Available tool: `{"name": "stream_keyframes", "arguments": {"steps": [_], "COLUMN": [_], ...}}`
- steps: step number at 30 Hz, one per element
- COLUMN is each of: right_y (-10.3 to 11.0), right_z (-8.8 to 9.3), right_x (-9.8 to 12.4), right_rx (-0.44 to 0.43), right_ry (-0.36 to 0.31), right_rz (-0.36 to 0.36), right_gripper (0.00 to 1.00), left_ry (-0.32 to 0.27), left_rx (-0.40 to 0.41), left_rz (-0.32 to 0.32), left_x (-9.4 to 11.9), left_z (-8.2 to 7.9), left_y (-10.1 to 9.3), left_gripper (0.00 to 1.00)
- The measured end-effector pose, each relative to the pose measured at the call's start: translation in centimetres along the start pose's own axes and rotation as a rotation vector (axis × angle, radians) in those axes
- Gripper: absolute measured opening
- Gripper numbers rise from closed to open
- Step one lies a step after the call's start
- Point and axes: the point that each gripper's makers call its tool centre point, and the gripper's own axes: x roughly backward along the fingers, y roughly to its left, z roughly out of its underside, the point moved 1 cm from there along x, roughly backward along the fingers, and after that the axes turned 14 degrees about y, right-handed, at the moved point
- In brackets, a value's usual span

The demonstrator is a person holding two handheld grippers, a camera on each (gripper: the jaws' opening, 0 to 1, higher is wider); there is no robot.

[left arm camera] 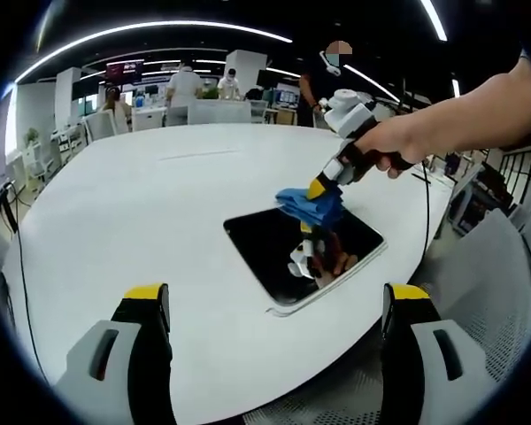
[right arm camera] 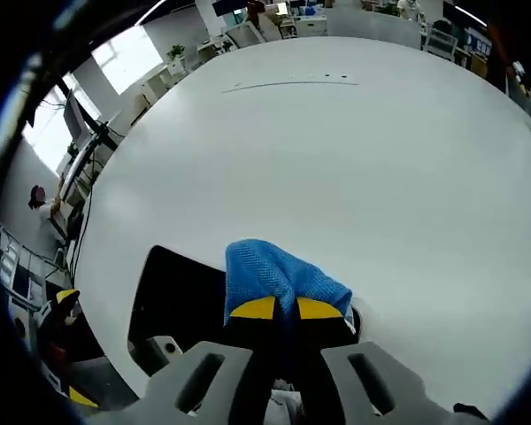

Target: Wipe the mirror surface with the cleaning cloth until all visible marks leave the cleaned area.

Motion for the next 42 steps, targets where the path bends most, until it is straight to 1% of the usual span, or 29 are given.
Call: {"name": "stream_keyframes", "arguments": {"steps": [2, 4, 10, 12, 13, 14, 17, 21, 23, 24, 26, 27, 28, 30, 32, 33, 37, 38, 40, 42], "right_y": [-0.1, -0.1, 0.1, 0.2, 0.3, 0.4, 0.6, 1.0, 1.2, 1.2, 1.3, 1.3, 1.3, 1.4, 1.5, 1.6, 1.6, 1.7, 1.8, 1.8], "right_z": [0.2, 0.7, 1.8, 2.2, 2.5, 2.7, 3.4, 4.3, 4.6, 4.8, 5.1, 5.3, 5.4, 5.6, 6.1, 6.3, 7.1, 7.4, 7.7, 8.1], "right_x": [0.0, 0.1, 0.1, 0.1, 0.2, 0.2, 0.5, 0.7, 0.7, 0.7, 0.7, 0.7, 0.6, 0.6, 0.7, 0.7, 0.9, 1.0, 1.1, 1.0], "right_rx": [-0.040, -0.059, -0.070, -0.073, -0.074, -0.075, -0.077, -0.094, -0.082, -0.075, -0.098, -0.100, -0.098, -0.099, -0.095, -0.098, -0.106, -0.107, -0.107, -0.104], "right_ry": [-0.011, -0.010, -0.018, -0.022, -0.023, -0.023, -0.023, -0.029, -0.032, -0.035, -0.039, -0.039, -0.041, -0.044, -0.045, -0.043, -0.047, -0.053, -0.056, -0.055], "right_rz": [-0.011, -0.019, -0.019, -0.018, -0.018, -0.018, -0.018, -0.013, -0.008, -0.007, -0.013, -0.017, -0.018, -0.018, -0.018, -0.017, -0.019, -0.019, -0.018, -0.017], "right_gripper": [0.01, 0.01, 0.01, 0.01, 0.01, 0.01, 0.01, 0.01, 0.01, 0.01, 0.01, 0.01, 0.01, 0.01, 0.01, 0.01, 0.01, 0.01, 0.01, 0.01], "left_ry": [-0.004, -0.009, -0.018, -0.021, -0.039, -0.036, -0.025, -0.029, -0.044, -0.064, -0.075, -0.078, -0.079, -0.088, -0.089, -0.084, -0.087, -0.088, -0.081, -0.085], "left_rx": [0.009, 0.013, 0.030, 0.079, 0.123, 0.126, 0.112, 0.091, 0.060, 0.050, 0.069, 0.078, 0.076, 0.047, 0.049, 0.044, 0.024, 0.023, 0.024, 0.008], "left_rz": [-0.001, -0.001, 0.001, -0.007, -0.002, 0.012, 0.003, 0.002, -0.021, -0.035, -0.018, 0.003, 0.005, -0.002, 0.005, -0.002, -0.036, -0.037, -0.020, -0.025], "left_x": [0.0, 0.0, 0.0, 0.1, 0.3, 0.3, 0.5, 0.7, 1.1, 1.4, 1.6, 1.6, 1.6, 1.5, 1.2, 1.2, 1.1, 1.0, 0.7, 0.8], "left_z": [0.0, -0.1, -0.2, -0.2, -0.4, -0.4, -0.4, -0.9, -1.3, -1.8, -2.2, -2.4, -2.6, -2.9, -2.8, -2.6, -2.3, -2.2, -2.0, -2.1], "left_y": [0.1, 0.1, 0.1, 0.5, 0.6, 0.5, 0.4, -0.1, 0.0, 0.1, -0.1, -0.5, -0.8, -1.3, -1.7, -1.7, -1.0, -0.9, -1.1, -1.3], "left_gripper": [0.99, 0.99, 0.99, 0.99, 0.99, 0.99, 0.99, 0.99, 0.99, 0.99, 0.99, 0.99, 0.99, 0.99, 0.99, 0.99, 0.98, 0.98, 0.97, 0.96]}}
